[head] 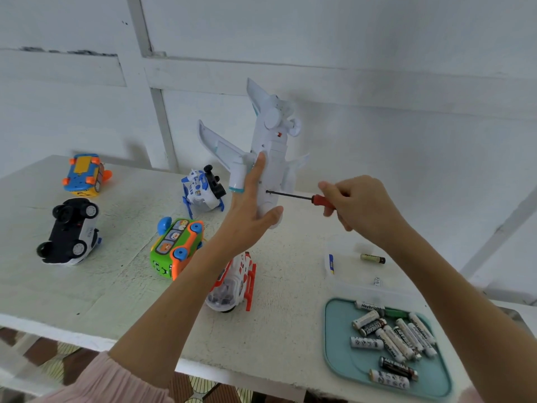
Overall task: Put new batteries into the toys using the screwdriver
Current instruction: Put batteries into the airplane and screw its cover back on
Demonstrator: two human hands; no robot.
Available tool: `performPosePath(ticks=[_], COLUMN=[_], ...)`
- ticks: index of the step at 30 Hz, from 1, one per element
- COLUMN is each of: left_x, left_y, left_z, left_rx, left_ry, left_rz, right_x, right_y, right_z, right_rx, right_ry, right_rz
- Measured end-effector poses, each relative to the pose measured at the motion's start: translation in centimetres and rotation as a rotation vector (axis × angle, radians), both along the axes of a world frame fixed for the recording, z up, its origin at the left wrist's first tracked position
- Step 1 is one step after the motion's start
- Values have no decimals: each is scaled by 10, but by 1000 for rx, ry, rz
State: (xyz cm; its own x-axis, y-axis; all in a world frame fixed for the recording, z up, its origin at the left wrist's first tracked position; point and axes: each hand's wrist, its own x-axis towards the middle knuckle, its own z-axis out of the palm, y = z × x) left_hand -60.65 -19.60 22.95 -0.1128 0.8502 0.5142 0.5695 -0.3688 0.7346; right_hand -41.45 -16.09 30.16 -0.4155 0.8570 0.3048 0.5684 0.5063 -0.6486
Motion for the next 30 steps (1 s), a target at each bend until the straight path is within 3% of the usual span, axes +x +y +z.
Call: performPosePath(ticks=[3, 7, 12, 17, 20, 25, 30], left_x=[-1, 0, 2, 2, 3, 3, 4], left_y=[1, 0, 0, 2, 1, -2, -3], left_z=[-1, 1, 2, -4, -6, -9, -8], left_rx=[10, 19, 16, -10, -32, -41, -25], left_ry=[7, -90, -158, -177, -163, -182, -192], left_rz=[5, -31, -97, -81, -78, -92, -74], right_x=[2, 5, -2, 0, 0, 0, 0], right_y=[-1, -4, -9, -11, -13, -15, -15], right_z=[2, 5, 9, 9, 14, 14, 4], right_rx=[55, -44, -99, 107, 53, -86, 113], right_ry=[160, 238, 91, 169, 189, 3, 76], right_rz=[83, 191, 31, 106, 172, 107, 165])
